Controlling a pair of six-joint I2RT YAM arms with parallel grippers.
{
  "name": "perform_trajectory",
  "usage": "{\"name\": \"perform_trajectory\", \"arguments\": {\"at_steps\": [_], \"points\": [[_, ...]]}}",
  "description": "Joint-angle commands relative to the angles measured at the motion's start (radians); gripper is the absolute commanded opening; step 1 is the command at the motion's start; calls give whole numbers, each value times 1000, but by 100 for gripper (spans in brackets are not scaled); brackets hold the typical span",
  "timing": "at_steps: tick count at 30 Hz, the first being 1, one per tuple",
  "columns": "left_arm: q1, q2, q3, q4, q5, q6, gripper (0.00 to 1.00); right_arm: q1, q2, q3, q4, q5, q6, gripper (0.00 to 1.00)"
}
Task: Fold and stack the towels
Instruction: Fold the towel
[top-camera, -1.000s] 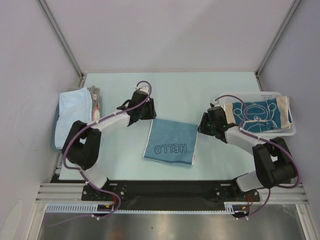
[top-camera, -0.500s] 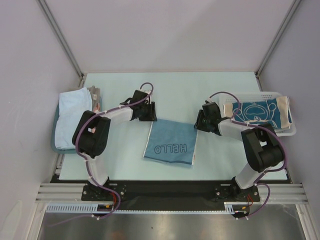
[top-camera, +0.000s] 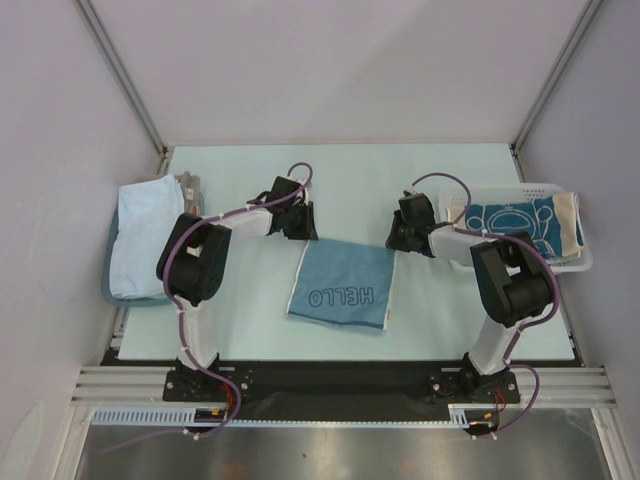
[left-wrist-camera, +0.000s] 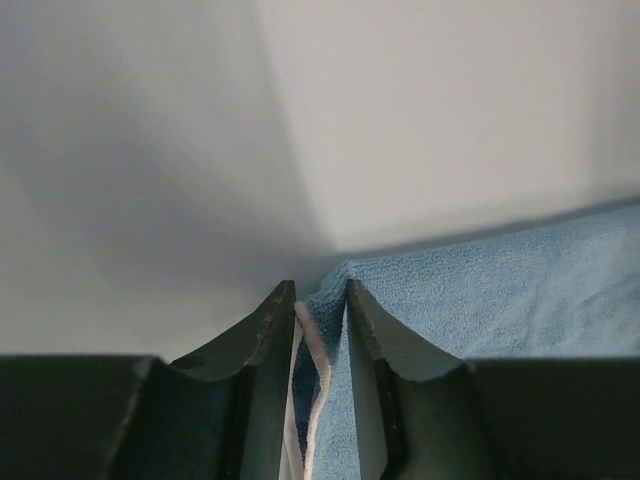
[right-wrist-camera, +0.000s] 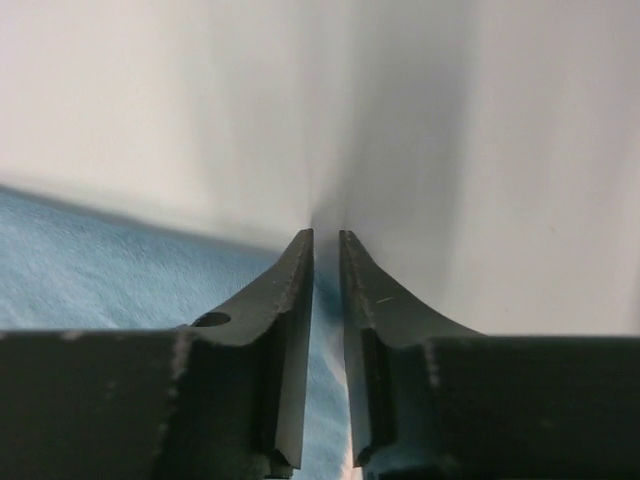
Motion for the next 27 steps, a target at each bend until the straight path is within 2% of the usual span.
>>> {"name": "perform_trajectory", "arguments": {"at_steps": [1,4,5,8,9,10,11,13,14,17,27], "points": [[11,27,38,-1,9,15,32,-4,49,65,12,-19,-21,20],[18,18,39,10,15,10,22,-4,72,102,0,-50,-31,9],[21,13,39,16,16,9,19,-4,80,110,-6,-56,-40,2],[31,7,42,30,27,-1,15,-7,92,150,-31,-58,-53,2],[34,5,45,32,29,-2,15,-10,91,168,-50,-55,-63,6],[34,5,45,32,30,-2,14,-13,89,173,-61,-54,-66,6],[34,2,44,33,29,1,13,-16,83,173,-67,-36,-70,17],[37,7,45,26,0,1,11,-28,49,164,-74,-30,-77,25],[40,7,42,21,-7,-4,7,-48,34,150,-77,-30,-75,32],[52,-2,9,44,-24,-33,4,-68,-18,128,-84,-41,-87,39],[57,-39,-54,69,-73,-80,3,-35,-24,75,-75,-91,-107,41]]}}
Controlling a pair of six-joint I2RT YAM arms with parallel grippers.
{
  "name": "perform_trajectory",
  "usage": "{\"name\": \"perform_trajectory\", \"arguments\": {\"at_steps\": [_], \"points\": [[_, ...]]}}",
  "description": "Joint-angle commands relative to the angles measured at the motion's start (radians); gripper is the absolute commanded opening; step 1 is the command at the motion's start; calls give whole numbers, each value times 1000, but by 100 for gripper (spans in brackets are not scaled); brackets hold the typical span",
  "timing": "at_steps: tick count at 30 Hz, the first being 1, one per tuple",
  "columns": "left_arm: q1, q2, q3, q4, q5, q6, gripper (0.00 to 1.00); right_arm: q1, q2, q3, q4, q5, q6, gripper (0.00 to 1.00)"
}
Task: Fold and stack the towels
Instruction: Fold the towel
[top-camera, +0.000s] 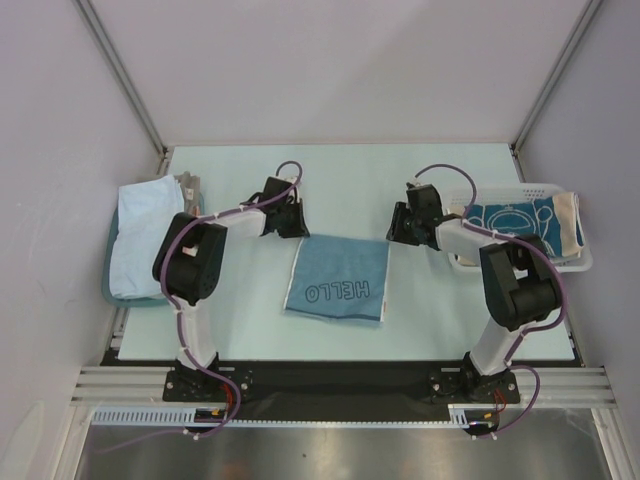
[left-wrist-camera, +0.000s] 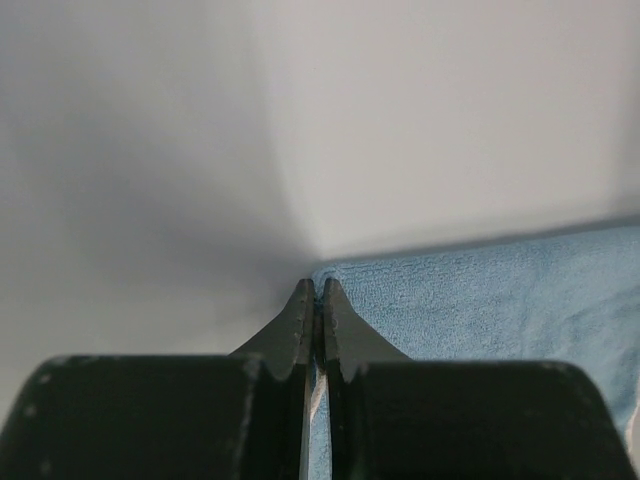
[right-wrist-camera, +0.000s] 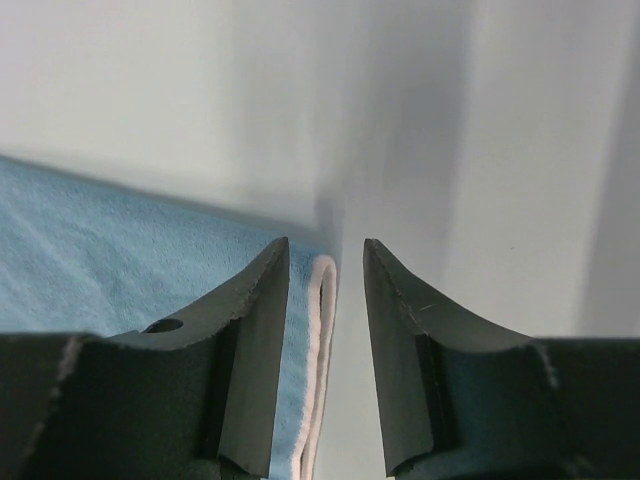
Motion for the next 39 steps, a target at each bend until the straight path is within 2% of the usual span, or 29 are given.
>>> {"name": "perform_trajectory", "arguments": {"at_steps": [1,9,21,24,28,31,35,39], "points": [[11,-51,-34,15,-64,-25,3,25,-7,-14,8,-25,-25,41],[11,-91,-77,27,-104,-40,3,68,28,-20,27,1,-24,43],[19,-69,-53,79,-72,-28,4,62,134,89,22,-19,-36,33],[28,-60,-50,88,-59,-25,4,59,157,113,13,-22,-44,27],[42,-60,-45,134,-46,-19,2,51,169,142,9,-31,-53,11],[54,-51,-14,150,-33,-17,0,40,189,184,1,-41,-61,3],[66,-28,33,194,-26,-22,0,14,215,231,8,-51,-65,2],[73,-26,53,255,-30,-25,0,-6,202,227,90,-65,-61,1]]}}
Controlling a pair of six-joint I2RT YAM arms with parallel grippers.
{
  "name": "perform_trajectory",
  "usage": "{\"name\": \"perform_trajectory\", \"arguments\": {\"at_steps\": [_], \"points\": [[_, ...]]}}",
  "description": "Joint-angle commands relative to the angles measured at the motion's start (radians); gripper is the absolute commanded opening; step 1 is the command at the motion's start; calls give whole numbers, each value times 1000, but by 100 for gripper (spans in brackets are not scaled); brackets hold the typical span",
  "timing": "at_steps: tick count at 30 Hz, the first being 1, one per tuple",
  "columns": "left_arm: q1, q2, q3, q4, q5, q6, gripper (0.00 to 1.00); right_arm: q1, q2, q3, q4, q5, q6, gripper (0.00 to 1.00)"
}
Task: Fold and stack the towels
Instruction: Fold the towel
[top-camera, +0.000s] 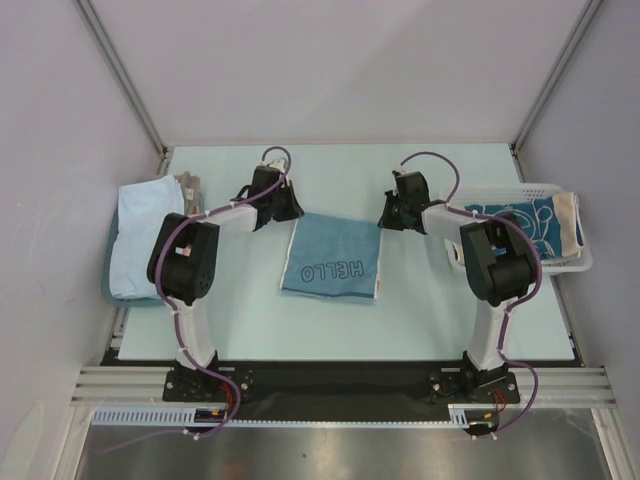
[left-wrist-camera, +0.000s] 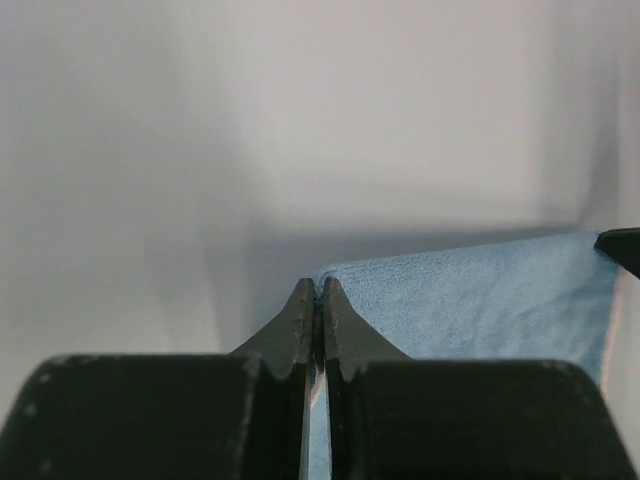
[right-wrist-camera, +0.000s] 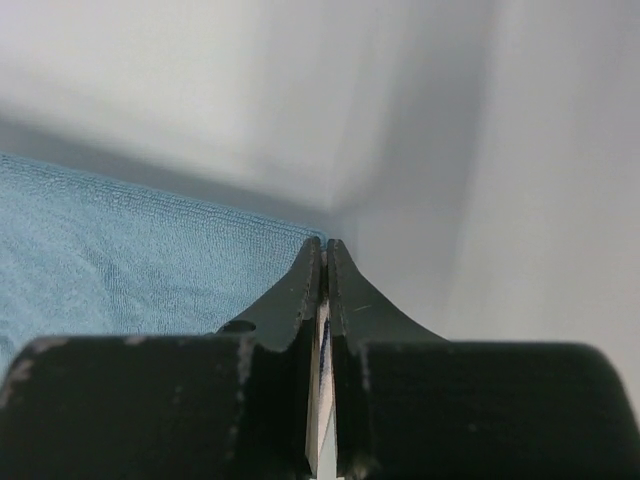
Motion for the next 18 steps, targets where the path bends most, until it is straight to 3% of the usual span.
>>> {"name": "perform_trajectory", "arguments": {"at_steps": [1,9,18], "points": [[16,-11,46,123,7,9,0,-23,-16,27,65,-8,-10,1],[16,-106,-44,234,-8,25,0,-1,-141,-82,241,-8,-2,1],[16,-252,-251,284,-25,-53,0,60,-319,-237,278,51,-1,1]]}}
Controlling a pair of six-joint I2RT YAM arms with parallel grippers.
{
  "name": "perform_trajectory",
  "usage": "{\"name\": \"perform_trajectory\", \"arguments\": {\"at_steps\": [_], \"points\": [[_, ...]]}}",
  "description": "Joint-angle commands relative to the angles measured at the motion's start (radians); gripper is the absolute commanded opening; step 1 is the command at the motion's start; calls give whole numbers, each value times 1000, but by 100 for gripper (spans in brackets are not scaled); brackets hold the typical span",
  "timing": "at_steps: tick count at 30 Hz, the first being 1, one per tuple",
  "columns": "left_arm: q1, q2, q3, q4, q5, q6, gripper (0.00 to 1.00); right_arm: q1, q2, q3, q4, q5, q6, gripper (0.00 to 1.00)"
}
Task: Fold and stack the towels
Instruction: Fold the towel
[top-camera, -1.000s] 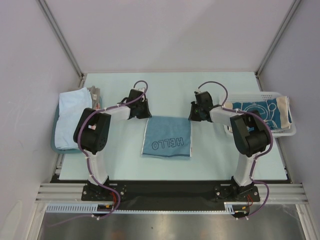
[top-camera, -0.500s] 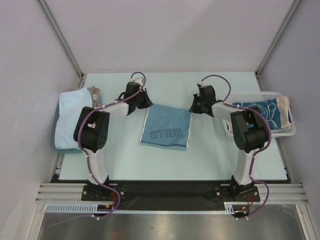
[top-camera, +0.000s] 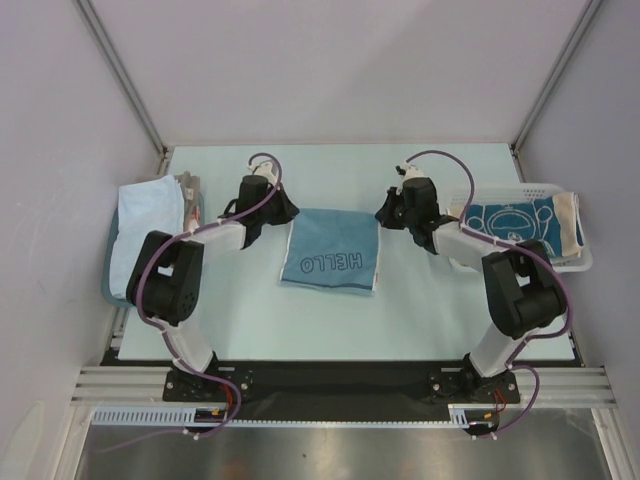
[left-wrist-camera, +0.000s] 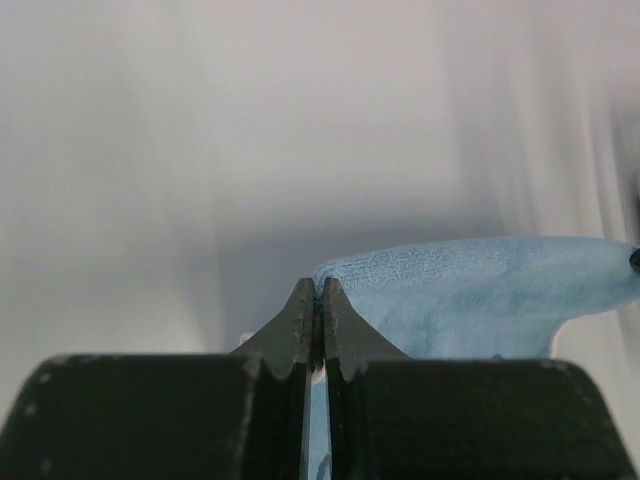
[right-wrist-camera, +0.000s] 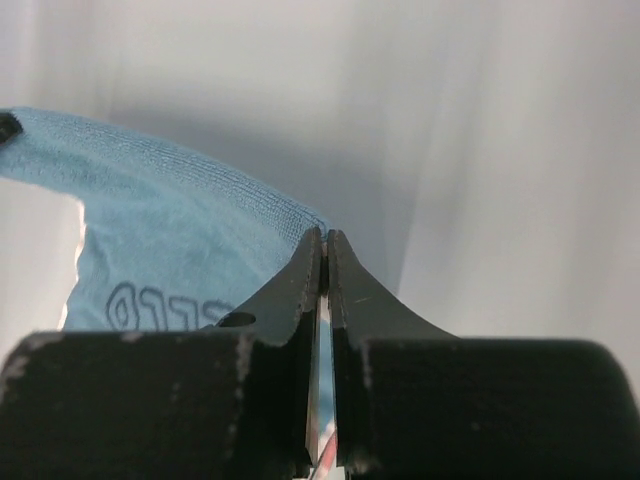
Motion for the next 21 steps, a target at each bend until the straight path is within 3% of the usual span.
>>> {"name": "perform_trajectory", "arguments": {"at_steps": [1,21], "points": [[10,-87,-57,57,-24,-41,0,34,-89,-64,55,49,-2,1],[-36,-351,-393,160,-90,-64,0,125,-340,-292,54,122,26,1]]}}
